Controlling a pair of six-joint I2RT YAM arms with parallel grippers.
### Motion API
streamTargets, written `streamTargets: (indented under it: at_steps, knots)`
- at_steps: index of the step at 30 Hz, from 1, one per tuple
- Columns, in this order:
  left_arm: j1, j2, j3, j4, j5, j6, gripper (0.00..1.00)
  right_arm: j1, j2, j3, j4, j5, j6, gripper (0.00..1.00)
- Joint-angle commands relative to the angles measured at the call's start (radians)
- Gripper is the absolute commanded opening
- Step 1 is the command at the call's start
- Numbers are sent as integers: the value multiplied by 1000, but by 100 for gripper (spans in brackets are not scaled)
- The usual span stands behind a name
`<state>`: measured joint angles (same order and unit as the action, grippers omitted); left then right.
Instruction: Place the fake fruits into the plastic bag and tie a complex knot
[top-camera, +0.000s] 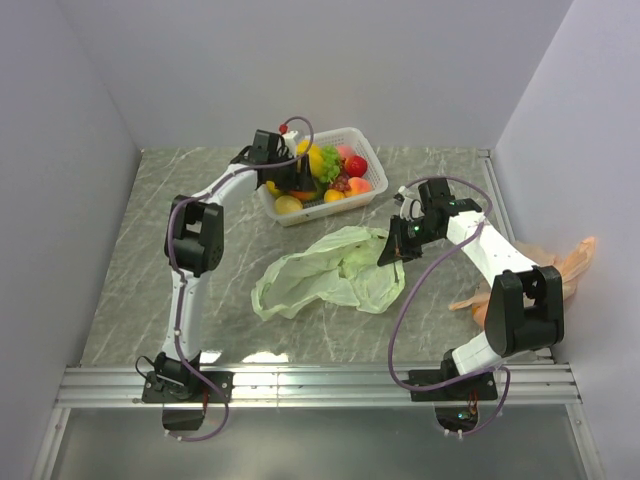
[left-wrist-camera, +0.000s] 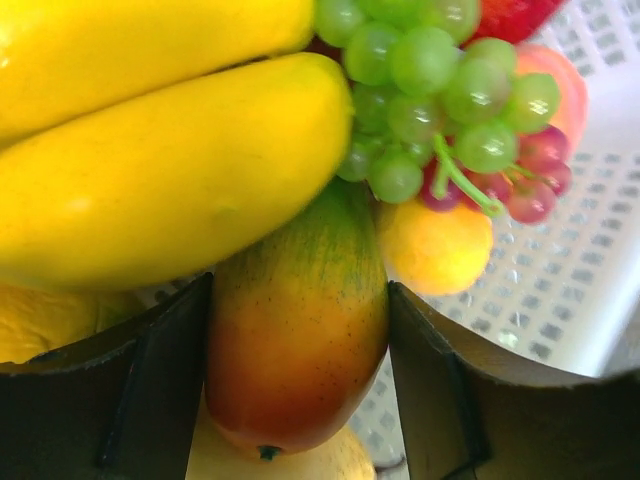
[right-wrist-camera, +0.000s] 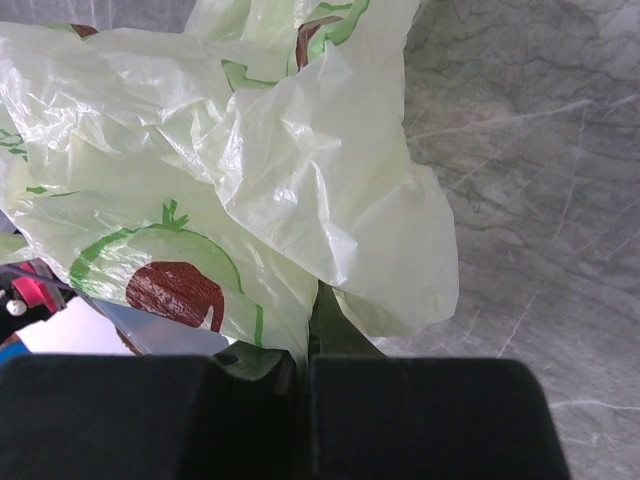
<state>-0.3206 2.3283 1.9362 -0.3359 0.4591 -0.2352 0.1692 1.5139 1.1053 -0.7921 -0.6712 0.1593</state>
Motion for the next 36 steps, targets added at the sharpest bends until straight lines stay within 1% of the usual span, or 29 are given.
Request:
streamTargets:
  at_steps: [1,2,4,5,7,9,10,11,12,14,15,17,18,19,20,21,22,24,25,26,27,28,29,31,35,36]
  knots:
    - [-2,-151,82,-93,71,85,13,-8,-18,8,19,-14,0,0]
    - [-2,-174,87,-139,82,102,11,-10,-21,7,19,-16,5,0]
    - [0,-256,63,-164,111,134,6,-8,-21,5,19,-27,8,0]
    - [2,-317,25,-179,125,145,4,-10,-20,1,19,-31,12,0]
    - [2,-378,-15,-193,142,177,2,-10,-21,-4,25,-48,19,0]
    - [3,-462,-67,-221,197,191,1,-8,-15,-12,33,-80,28,0]
    - [5,-489,-86,-230,234,204,1,-11,-12,-15,34,-93,32,0]
    - [3,-518,-103,-239,321,209,1,-10,-6,-15,37,-123,36,0]
    - [3,-576,-146,-247,367,209,1,-13,-3,-16,36,-140,45,0]
    - [-3,-635,-195,-249,444,198,1,-16,8,-13,39,-181,57,0]
    - [-21,-688,-235,-255,493,204,1,-14,11,-12,37,-197,60,0]
    - [-50,-730,-256,-319,518,278,2,-16,22,-9,37,-232,74,0]
    - [-90,-759,-273,-340,515,301,2,-19,23,-12,40,-263,80,0]
    - [-110,-771,-284,-382,506,342,2,-17,23,-15,42,-278,88,0]
    - [-133,-782,-298,-390,494,359,2,-17,28,-22,44,-295,91,0]
    - [-179,-797,-331,-399,443,384,1,-17,31,-28,45,-338,94,0]
    - [-198,-802,-351,-399,428,390,1,-17,31,-35,47,-356,97,0]
    - [-234,-810,-423,-358,385,376,1,-20,29,-51,39,-383,92,0]
    - [-242,-810,-442,-342,344,361,1,-19,26,-58,33,-408,86,0]
    - [-247,-807,-480,-312,334,361,1,-20,16,-70,27,-418,82,0]
    - [-259,-793,-496,-299,314,361,1,-20,9,-79,28,-427,80,0]
    - [-268,-785,-511,-281,255,359,1,-22,3,-88,28,-454,82,0]
    - [-273,-765,-540,-266,231,361,1,-22,-4,-103,30,-464,86,0]
    - [-285,-733,-563,-224,176,366,1,-26,-6,-105,13,-458,69,0]
    - [-316,-644,-643,-212,60,419,1,-56,17,-67,-68,-487,0,0]
    - [-321,-633,-658,-221,49,439,0,-81,22,-58,-85,-495,-15,0]
